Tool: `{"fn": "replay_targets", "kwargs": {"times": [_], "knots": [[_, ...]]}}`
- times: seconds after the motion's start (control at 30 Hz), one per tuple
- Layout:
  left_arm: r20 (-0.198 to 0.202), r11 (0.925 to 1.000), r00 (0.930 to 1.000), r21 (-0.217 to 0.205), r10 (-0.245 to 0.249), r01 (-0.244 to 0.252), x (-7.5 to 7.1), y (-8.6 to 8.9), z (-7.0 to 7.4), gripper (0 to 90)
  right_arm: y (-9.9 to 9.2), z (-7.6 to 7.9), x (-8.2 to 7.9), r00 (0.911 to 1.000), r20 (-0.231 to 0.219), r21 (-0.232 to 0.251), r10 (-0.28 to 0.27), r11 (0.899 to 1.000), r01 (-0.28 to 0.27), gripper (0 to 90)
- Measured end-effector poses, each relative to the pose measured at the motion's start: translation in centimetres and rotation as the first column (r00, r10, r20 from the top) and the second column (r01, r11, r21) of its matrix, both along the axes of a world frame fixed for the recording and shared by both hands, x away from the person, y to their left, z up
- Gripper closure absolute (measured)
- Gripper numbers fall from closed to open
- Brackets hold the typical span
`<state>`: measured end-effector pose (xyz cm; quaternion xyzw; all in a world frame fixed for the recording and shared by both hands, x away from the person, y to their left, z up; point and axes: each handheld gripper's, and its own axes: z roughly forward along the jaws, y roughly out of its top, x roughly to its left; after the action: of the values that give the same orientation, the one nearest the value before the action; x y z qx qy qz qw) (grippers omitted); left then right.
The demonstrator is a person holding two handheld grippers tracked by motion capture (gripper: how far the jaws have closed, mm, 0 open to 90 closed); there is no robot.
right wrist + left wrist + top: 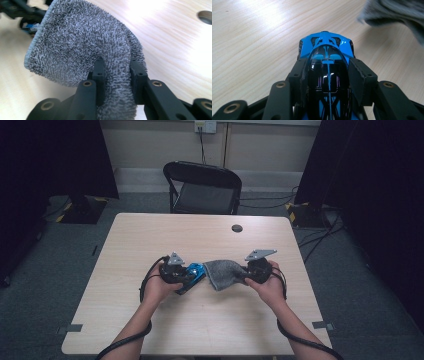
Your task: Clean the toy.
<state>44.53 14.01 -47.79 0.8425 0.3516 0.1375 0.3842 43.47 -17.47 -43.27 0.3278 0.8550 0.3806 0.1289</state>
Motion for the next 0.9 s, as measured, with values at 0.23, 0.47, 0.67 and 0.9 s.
{"fn": "replay_targets", "kwargs": {"times": [0.23, 0.47, 0.67, 0.9], "knots": [[-0.006, 1.0000, 1.0000, -0.006, 0.002, -0.002, 0.0, 0.0, 0.0, 51.7, 1.1, -0.8, -2.3, 0.9964, -0.013, 0.015, 0.084, 0.996, -0.084, 71.0], [0.000, 1.0000, 1.0000, 0.000, 0.004, -0.004, 0.0, 0.0, 0.0, 51.7, 3.2, -1.8, -4.1, 0.9829, -0.032, -0.002, 0.181, 0.983, -0.182, 70.9], [0.000, 1.0000, 1.0000, -0.004, 0.005, -0.005, 0.0, 0.0, 0.0, 51.7, 5.7, -2.5, -4.5, 0.9688, -0.045, -0.015, 0.244, 0.970, -0.245, 70.9], [-0.002, 0.9998, 0.9999, -0.016, 0.010, -0.010, -0.1, -0.1, -0.1, 51.7, 8.4, -2.8, -4.6, 0.9560, -0.052, -0.051, 0.289, 0.955, -0.291, 70.8]]}}
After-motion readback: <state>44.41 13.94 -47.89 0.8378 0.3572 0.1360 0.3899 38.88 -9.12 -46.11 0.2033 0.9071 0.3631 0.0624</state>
